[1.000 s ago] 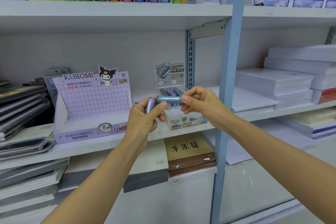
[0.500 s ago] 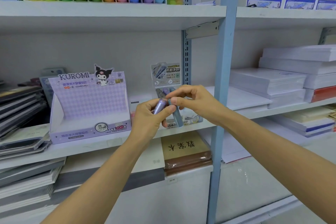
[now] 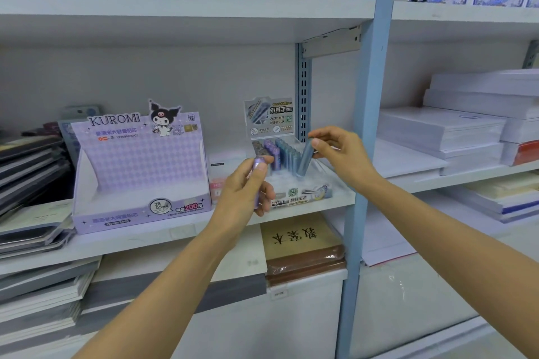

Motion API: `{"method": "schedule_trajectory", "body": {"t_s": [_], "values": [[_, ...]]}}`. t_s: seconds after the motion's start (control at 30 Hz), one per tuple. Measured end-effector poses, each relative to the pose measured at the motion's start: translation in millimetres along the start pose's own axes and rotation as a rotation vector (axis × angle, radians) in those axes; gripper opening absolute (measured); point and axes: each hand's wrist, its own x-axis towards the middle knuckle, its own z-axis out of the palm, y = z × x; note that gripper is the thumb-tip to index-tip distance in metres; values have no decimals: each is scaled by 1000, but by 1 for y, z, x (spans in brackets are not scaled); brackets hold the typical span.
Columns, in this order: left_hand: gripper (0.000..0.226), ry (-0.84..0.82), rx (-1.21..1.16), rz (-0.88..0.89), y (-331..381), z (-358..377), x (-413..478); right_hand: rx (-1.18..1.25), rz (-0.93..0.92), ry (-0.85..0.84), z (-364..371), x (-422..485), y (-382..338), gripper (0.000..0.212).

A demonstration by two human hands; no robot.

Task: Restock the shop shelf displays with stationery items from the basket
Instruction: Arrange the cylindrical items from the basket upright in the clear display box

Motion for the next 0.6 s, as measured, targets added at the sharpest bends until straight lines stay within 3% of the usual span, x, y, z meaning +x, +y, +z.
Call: {"method": "schedule_trajectory", "body": {"t_s": [0.13, 0.3, 0.4, 0.6], "values": [[27, -32, -70, -53, -6, 0, 1, -72, -34, -28, 6, -1, 8, 14], [4, -23, -80, -119, -11, 1, 3, -154, -77, -137, 2, 6, 3, 13], [9, -22, -60, -93, -13, 1, 3, -189, -89, -168, 5, 6, 4, 15], [19, -5, -48, -58, -13, 1, 2, -285, -112, -78, 14, -4, 15, 8]]}}
